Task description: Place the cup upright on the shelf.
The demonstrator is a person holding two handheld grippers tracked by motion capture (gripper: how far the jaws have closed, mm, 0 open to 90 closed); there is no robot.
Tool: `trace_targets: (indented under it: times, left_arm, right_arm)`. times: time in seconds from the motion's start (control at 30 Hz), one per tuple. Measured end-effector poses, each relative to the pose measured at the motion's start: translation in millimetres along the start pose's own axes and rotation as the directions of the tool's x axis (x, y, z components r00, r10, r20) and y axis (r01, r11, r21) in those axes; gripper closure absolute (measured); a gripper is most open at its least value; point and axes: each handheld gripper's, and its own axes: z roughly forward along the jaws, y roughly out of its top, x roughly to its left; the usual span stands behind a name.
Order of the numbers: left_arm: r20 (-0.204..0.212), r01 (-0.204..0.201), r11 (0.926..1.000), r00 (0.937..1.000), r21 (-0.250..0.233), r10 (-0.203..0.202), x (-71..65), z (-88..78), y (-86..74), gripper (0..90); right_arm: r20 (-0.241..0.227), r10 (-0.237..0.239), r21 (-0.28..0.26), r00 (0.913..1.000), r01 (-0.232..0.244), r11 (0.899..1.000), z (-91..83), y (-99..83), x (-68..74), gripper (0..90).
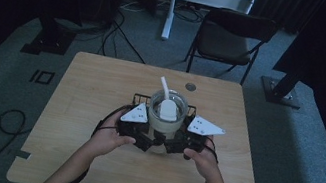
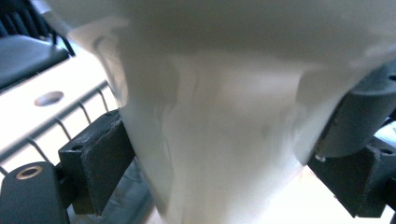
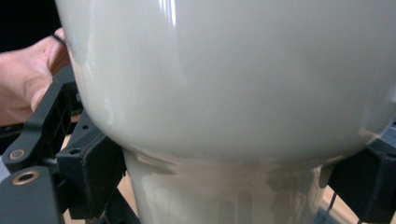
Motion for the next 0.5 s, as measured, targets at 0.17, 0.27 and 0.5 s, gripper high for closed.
trace_targets:
  times: [0.17,0.27,0.5]
  left_arm:
    - [-0.014,-0.024,0.9997,0.9996,-0.007,0.024,12.1,-4.5,18.4,10.9]
    - [-0.025,-0.031,0.9994,0.9992,-0.016,0.031,20.4,-6.4,31.1,10.9]
    - [-0.045,-0.041,0.9989,0.9982,-0.022,0.04,42.9,-4.8,51.3,10.8]
  right_arm:
    - [0.015,-0.023,-0.01,0.9996,0.023,1.0,5.6,17.8,-6.6,8.5]
    - [0.033,-0.047,-0.016,0.9983,0.048,0.999,9.1,31.2,-12.0,8.5]
    - [0.058,-0.046,-0.038,0.9972,0.049,0.998,17.0,51.6,-28.8,8.5]
